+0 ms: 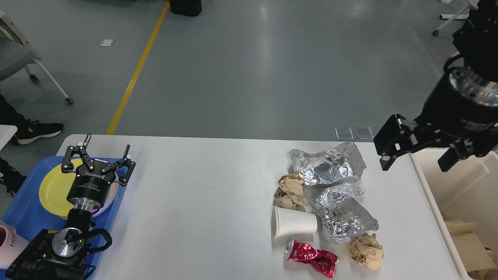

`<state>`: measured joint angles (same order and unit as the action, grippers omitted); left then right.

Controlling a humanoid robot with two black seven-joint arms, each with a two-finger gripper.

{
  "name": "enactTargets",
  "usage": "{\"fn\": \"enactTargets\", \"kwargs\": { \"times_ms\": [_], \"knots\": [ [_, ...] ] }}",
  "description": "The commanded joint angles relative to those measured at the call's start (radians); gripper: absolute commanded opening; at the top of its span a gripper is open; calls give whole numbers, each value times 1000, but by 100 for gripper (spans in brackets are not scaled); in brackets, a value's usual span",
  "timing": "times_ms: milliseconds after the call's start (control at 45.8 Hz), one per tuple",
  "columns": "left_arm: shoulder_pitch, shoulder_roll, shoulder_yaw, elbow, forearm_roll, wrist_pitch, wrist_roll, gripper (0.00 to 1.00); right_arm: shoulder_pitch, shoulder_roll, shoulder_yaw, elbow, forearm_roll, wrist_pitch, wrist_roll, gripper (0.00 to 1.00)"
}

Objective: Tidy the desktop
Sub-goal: 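Raise the right gripper and move it over the crumpled foil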

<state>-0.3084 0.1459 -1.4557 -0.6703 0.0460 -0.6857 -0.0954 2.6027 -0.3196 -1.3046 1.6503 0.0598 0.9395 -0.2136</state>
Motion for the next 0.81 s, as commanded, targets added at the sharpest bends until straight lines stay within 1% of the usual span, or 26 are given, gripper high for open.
{"fn": "enactTargets", "kwargs": {
  "times_ms": [0, 197, 328, 437, 546, 786],
  "knots": [
    [0, 0, 0, 0, 0, 0, -1, 97, 8, -7, 8, 54, 20, -83, 0, 100],
    [0, 0, 0, 0, 0, 0, -1, 97, -13, -32, 5, 62, 23, -136, 2, 100],
    [0, -2, 0, 0, 0, 0, -1, 97, -93, -59, 8, 52, 22, -220, 2, 100],
    [0, -2, 0, 0, 0, 0, 0, 97, -235, -55, 8, 13, 20, -312, 2, 100],
    [0, -2, 0, 0, 0, 0, 0, 97, -384, -52, 13, -55, 14, -347, 2, 100],
    [0, -2, 0, 0, 0, 0, 0, 97, -766, -24, 71, -326, 14, -410, 2, 100]
  ]
}}
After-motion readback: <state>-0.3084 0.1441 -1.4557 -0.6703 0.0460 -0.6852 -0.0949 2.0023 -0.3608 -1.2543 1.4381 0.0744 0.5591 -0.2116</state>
